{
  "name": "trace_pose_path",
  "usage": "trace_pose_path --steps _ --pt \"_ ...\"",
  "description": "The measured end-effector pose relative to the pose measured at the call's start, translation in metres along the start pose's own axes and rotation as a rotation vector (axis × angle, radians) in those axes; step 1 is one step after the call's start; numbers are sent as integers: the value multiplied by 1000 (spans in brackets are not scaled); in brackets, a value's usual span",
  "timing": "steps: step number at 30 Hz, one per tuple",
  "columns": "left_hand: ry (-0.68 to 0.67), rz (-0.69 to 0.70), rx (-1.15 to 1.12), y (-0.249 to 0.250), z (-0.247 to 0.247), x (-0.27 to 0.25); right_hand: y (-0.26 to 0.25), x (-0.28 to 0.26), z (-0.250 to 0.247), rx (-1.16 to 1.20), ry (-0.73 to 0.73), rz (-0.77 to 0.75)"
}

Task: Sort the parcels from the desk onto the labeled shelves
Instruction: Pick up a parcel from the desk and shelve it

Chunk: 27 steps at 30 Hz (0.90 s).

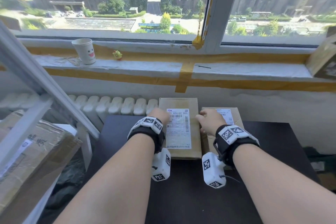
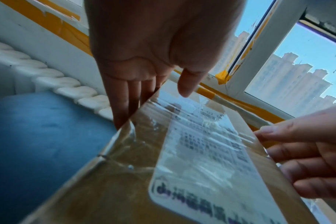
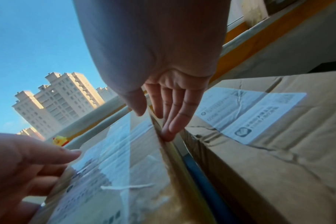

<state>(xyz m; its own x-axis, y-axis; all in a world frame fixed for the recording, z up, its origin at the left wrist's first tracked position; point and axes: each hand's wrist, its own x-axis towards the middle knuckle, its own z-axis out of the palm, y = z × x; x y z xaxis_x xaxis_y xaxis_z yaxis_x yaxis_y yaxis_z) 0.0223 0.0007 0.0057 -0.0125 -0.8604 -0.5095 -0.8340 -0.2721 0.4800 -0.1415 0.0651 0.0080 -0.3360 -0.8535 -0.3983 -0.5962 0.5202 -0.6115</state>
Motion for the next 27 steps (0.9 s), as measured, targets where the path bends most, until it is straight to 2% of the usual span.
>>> trace_pose_path --steps 4,10,17,27 --pt "111 -16 -180 2 -13 -12 -5 -5 -9 101 34 -47" --pt "169 -7 -331 11 -27 -29 -14 -18 -25 173 84 -88" --pt "75 -39 -438 5 -36 -33 -18 -21 -30 303 106 -77" --pt "29 -28 -632 -5 -31 -16 -21 -10 -22 396 117 -13"
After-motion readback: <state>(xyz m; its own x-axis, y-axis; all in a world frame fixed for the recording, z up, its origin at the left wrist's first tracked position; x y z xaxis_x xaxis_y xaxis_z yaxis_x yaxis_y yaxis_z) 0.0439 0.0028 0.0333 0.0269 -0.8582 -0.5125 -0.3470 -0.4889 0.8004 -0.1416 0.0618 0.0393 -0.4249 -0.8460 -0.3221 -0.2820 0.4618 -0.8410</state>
